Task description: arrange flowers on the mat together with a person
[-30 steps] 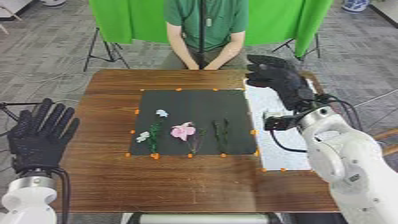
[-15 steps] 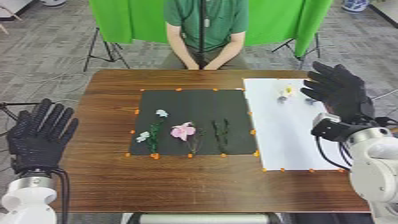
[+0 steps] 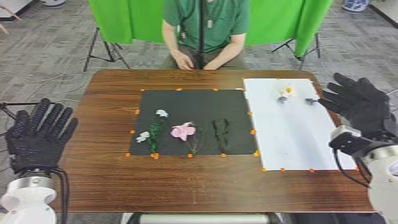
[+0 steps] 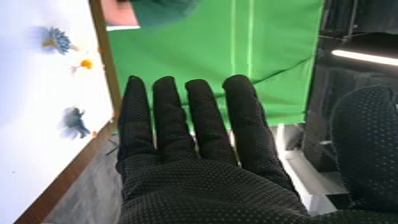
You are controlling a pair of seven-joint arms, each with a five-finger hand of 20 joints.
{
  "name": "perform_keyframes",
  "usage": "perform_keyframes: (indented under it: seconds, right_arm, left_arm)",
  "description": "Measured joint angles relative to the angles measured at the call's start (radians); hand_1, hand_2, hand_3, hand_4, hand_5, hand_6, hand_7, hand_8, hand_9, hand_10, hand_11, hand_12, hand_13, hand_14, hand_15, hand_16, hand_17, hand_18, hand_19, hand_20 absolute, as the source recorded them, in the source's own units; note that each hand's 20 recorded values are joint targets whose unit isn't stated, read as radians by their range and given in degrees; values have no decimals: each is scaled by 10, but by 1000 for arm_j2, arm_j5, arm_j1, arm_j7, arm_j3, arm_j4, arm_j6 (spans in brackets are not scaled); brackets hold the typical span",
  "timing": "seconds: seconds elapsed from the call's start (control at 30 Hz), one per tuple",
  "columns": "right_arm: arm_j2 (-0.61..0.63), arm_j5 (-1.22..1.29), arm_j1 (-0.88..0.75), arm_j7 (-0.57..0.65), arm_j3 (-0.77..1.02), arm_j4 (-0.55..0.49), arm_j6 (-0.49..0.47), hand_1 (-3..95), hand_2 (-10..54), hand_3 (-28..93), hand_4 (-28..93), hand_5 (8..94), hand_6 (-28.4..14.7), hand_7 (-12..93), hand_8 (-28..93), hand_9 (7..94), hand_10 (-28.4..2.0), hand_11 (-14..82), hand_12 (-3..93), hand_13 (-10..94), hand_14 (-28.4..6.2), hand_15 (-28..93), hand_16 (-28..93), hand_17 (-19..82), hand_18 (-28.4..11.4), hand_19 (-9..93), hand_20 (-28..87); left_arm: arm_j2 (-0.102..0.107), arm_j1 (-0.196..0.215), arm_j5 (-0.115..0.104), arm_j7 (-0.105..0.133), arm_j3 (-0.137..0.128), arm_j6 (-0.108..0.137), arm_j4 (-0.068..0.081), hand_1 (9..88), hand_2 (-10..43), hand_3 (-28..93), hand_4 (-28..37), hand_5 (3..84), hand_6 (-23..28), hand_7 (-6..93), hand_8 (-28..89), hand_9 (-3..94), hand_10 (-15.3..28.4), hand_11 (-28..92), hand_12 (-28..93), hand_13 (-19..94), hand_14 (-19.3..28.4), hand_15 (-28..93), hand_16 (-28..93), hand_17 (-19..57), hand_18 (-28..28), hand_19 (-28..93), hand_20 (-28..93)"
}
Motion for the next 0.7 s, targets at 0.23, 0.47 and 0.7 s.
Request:
perform_keyframes:
  seconds: [0.23, 0.47, 0.7]
  right_arm:
    - [-35, 0, -25, -6, 53, -10, -42, 150, 107, 681, -224, 407, -32, 101, -87, 387, -142, 38, 137, 301, -145, 134, 204, 113, -169, 381, 118]
    - [-131, -11, -75, 0, 227, -25, -271, 151, 108, 681, -223, 412, -32, 106, -88, 392, -143, 40, 138, 305, -145, 132, 207, 114, -169, 379, 120]
    - [-256, -19, -98, -4, 266, -38, -353, 154, 108, 683, -223, 416, -32, 110, -91, 393, -142, 40, 138, 309, -146, 129, 210, 115, -169, 376, 122]
  left_arm:
    - [-1, 0, 1, -1, 0, 1, -2, 277, 128, 713, -283, 376, 66, 129, -109, 342, 142, 193, 86, 260, 132, 293, -67, -60, 133, 310, 121]
    - [0, 0, 1, -2, 0, 1, -3, 278, 128, 714, -283, 376, 67, 130, -110, 341, 142, 194, 86, 260, 131, 294, -67, -60, 133, 311, 121]
    - [0, -4, 2, -5, 0, 5, -3, 280, 130, 712, -283, 375, 66, 131, -110, 341, 142, 195, 86, 260, 132, 296, -68, -61, 133, 311, 121]
